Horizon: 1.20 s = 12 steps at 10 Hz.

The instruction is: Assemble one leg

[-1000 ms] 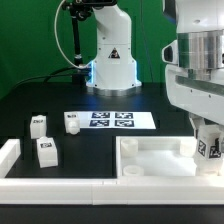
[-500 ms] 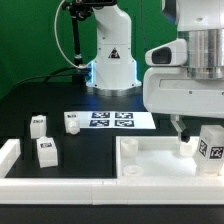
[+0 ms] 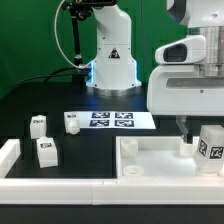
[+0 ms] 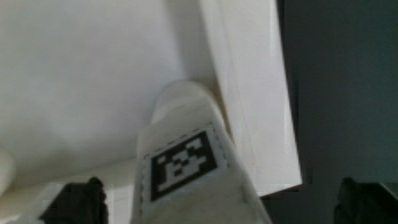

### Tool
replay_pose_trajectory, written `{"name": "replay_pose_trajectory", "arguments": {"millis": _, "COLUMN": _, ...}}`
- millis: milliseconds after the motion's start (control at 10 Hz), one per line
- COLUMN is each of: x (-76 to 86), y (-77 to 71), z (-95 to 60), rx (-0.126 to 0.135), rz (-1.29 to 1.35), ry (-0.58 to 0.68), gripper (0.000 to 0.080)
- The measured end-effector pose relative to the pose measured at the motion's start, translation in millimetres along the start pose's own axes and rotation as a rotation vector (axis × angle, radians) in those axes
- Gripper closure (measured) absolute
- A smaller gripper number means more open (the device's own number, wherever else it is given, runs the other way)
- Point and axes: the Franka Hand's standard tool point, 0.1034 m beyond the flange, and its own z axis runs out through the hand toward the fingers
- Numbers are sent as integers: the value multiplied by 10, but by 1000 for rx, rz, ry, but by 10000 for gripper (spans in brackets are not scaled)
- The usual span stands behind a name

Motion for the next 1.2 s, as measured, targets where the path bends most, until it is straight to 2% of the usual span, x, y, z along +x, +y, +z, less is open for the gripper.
{"name": "replay_pose_trajectory", "arguments": {"millis": 100, "x": -3, "y": -3, "z": 2, "rx": 0, "rz": 56, "ry": 0, "gripper": 252}}
{"name": "replay_pose_trajectory", "arguments": {"millis": 200, "x": -6, "y": 9, "z": 5, "rx": -2, "rz": 98, "ry": -3, "gripper": 434}}
{"name": "replay_pose_trajectory", "arguments": {"millis": 300, "x": -26, "y": 53, "z": 16, "rx": -12, "rz": 195, "ry": -16, "gripper": 512}}
{"name": "replay_pose_trajectory", "arguments": {"millis": 700, "x": -38, "y": 42, "z": 24, "rx": -14, "rz": 736, "ry": -15, "gripper": 512}}
{"name": "replay_pose_trajectory", "arguments": {"millis": 800, "x": -33, "y": 31, "z": 30, "rx": -3, "rz": 892, "ry": -27, "gripper": 512}}
{"name": "replay_pose_trajectory", "arguments": {"millis": 1000, "x": -12, "y": 44, "z": 33, "rx": 39, "rz": 1151, "ry": -73, "gripper": 512}}
{"name": "replay_pose_trajectory", "arguments": {"millis": 1200, "x": -15, "y": 34, "z": 36, "rx": 42, "rz": 1208, "ry": -75, "gripper": 512}}
